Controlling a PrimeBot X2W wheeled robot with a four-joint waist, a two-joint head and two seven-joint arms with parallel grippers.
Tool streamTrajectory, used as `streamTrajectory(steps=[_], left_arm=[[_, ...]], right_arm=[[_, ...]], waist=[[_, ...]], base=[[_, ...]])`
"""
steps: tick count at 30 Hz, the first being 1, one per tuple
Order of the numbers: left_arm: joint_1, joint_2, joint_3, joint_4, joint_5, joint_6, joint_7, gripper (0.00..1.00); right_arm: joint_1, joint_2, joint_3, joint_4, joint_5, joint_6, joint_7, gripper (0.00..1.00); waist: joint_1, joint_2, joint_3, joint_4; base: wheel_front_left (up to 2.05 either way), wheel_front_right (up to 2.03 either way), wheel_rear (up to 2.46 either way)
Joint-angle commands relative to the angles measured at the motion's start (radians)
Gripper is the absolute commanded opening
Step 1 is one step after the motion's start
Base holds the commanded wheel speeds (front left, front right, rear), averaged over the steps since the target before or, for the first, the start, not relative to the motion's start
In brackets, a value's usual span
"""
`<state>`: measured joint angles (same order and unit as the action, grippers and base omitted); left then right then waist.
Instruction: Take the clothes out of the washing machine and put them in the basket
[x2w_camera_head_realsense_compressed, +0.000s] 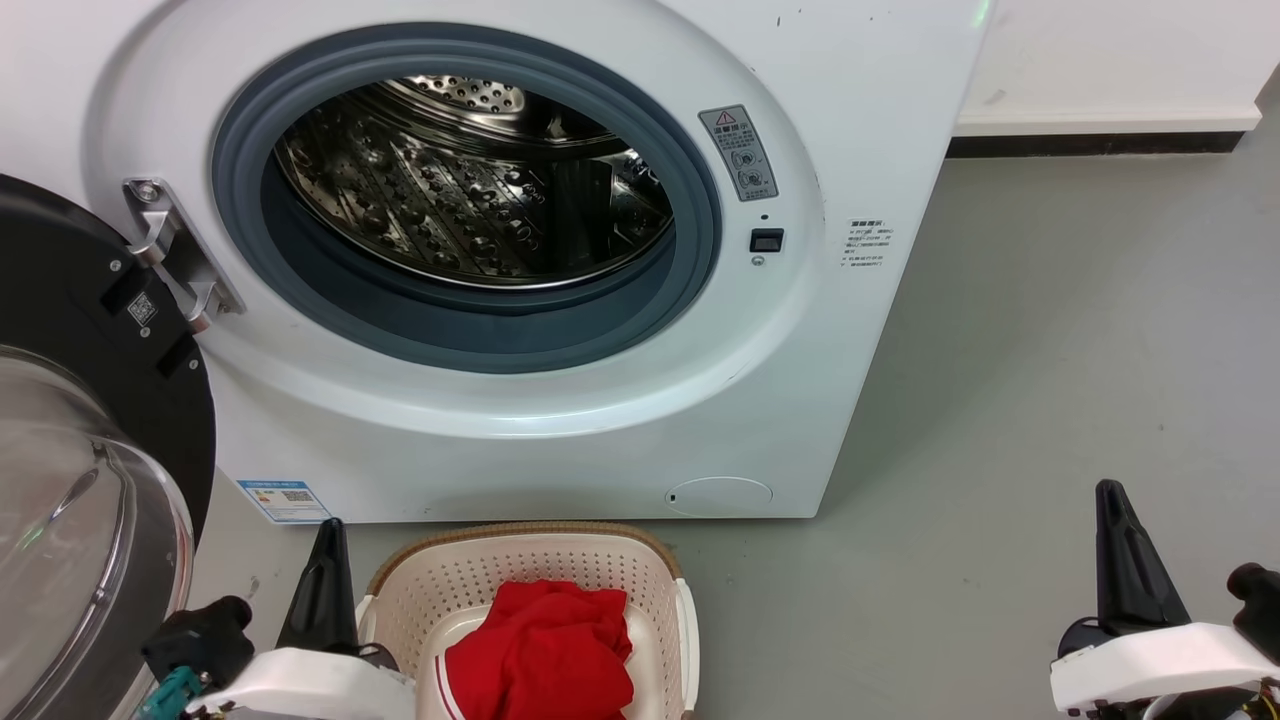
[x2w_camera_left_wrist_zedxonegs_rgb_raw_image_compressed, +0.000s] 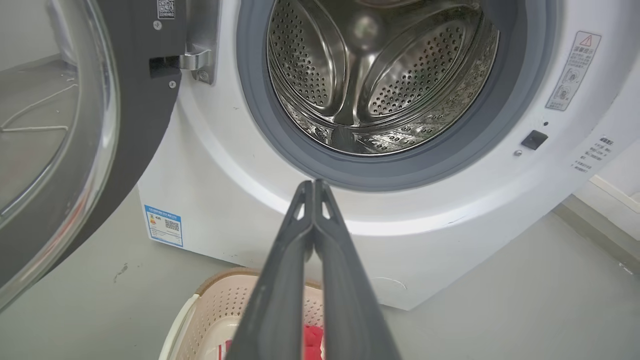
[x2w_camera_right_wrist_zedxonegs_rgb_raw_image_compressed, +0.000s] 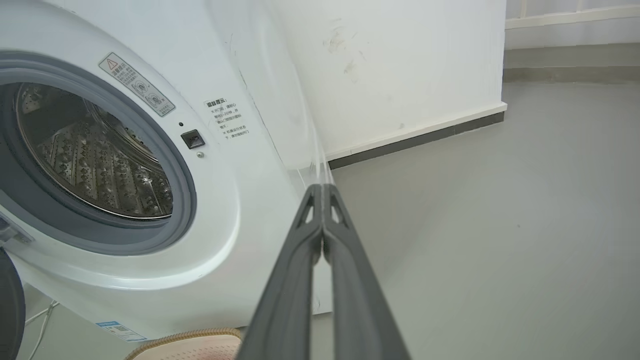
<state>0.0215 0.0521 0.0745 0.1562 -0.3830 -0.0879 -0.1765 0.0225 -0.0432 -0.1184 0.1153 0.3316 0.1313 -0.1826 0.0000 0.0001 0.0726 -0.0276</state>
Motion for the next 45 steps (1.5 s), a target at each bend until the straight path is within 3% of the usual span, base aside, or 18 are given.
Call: streamTrajectory(steps=[1,23,45], left_arm=[[-0.025,0.003,0.005,-0.011,-0.032,-0.003,0.005,0.0],[-0.059,0.002,0.014,0.017,-0.386,-0.016,0.088,0.0],[-0.085,0.0,0.023,0.041,-0.668,-0.026,0.157,0.0]], right_arm=[[-0.027,-0.004,0.0,-0.009,0.033,0.0,0.006,0.0],[-0.061,-0.005,0.002,0.031,0.403,0.0,0.092,0.0],[-0.087,-0.007,0.003,0.064,0.696,0.0,0.16,0.0]], waist=[[0.0,-0.0001,0.0,0.0],[0.0,-0.0001,-0.015,0.006],[0.0,-0.0001,-0.029,0.011]], base=[[0.0,0.0,0.0],[0.0,0.0,0.0],[0.0,0.0,0.0]])
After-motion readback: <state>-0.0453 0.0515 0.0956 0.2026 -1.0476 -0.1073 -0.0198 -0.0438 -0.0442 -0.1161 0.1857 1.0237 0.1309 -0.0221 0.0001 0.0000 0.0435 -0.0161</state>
